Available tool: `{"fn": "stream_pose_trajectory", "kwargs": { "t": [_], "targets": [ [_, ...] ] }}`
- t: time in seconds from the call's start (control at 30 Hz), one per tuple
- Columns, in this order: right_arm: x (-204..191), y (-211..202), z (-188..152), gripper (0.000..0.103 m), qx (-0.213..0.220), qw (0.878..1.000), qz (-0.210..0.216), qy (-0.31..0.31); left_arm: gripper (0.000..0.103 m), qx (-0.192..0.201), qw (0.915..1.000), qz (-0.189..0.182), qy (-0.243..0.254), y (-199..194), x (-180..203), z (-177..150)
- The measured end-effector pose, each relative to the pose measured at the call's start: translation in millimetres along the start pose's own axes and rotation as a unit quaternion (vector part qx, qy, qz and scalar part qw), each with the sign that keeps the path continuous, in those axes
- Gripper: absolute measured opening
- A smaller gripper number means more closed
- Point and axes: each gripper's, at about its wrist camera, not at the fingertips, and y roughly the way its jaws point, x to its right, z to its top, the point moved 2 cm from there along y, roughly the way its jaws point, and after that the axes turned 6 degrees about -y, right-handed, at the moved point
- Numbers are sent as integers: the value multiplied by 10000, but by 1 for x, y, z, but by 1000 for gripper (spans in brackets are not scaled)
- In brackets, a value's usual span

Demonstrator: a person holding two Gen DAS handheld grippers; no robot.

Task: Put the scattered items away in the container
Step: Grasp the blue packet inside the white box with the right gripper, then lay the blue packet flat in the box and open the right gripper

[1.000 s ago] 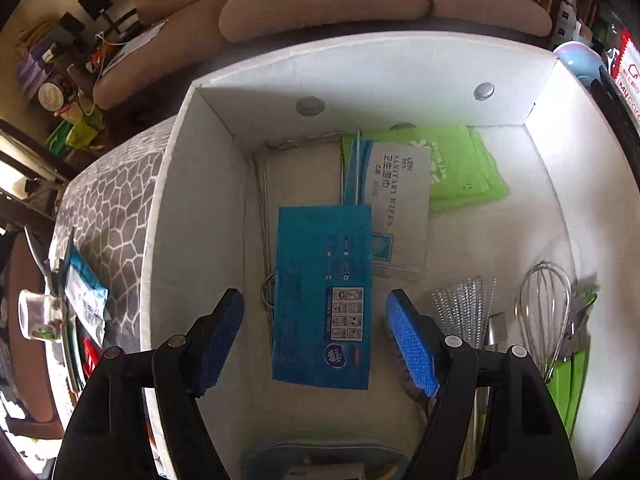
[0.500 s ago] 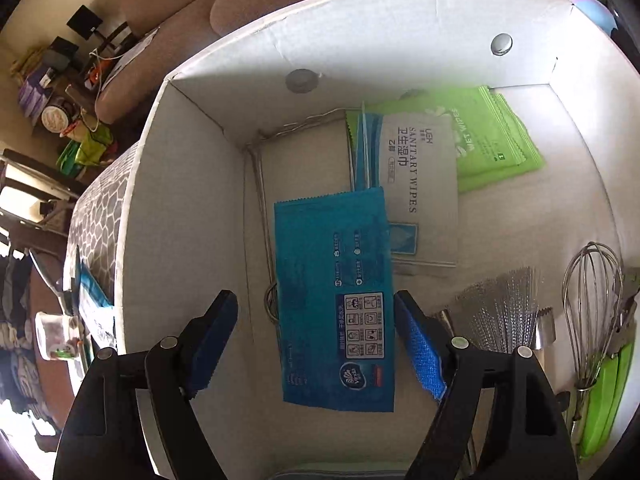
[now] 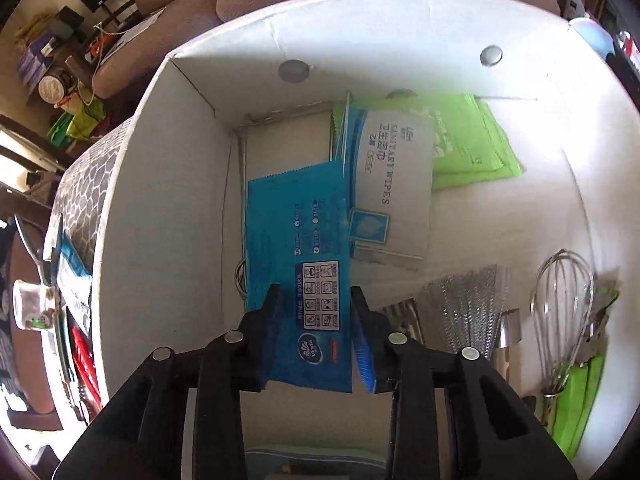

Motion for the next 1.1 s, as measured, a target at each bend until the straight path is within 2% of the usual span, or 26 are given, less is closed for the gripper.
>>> {"fn": "stream_pose_trajectory", "kwargs": {
  "t": [0.1,0.3,0.53,0.57,0.63,0.67,0.73,0.77,0.8,0.83,0.97,1.1],
  "targets": [
    [0,-8,5,11,111,9999,44,-120,85,-3,10000,-15,2,0,0,0],
    [4,-22,8,5,369,9988,298,-147,85,-4,10000,-74,-26,0,-2,1],
    [51,-33,32,5,604,9975,-262,248,86,7,10000,-16,50,1,0,0],
    [56,-30,34,9,547,9978,-142,350,88,5,10000,-24,74,1,1,0],
    [56,-28,31,9,555,9970,227,492,90,7,10000,-66,50,2,2,1],
    [48,-29,29,12,593,9973,232,376,90,6,10000,-60,52,2,3,2],
    [29,-30,22,47,634,9979,-17,-82,90,22,10000,-51,75,2,4,1],
    [18,-28,18,72,631,9976,-66,-267,90,30,10000,-48,79,2,3,0],
    [9,-25,16,76,616,9973,22,-404,90,32,10000,-35,85,2,4,-1],
    [0,-20,14,75,573,9971,86,-498,90,37,9999,-22,90,1,4,-1],
    [-14,1,14,75,345,9978,-180,-532,89,91,9999,-24,97,0,5,-2],
    [-15,14,14,75,243,9983,-254,-460,89,328,9989,-104,318,-9,16,-3]
  ]
}}
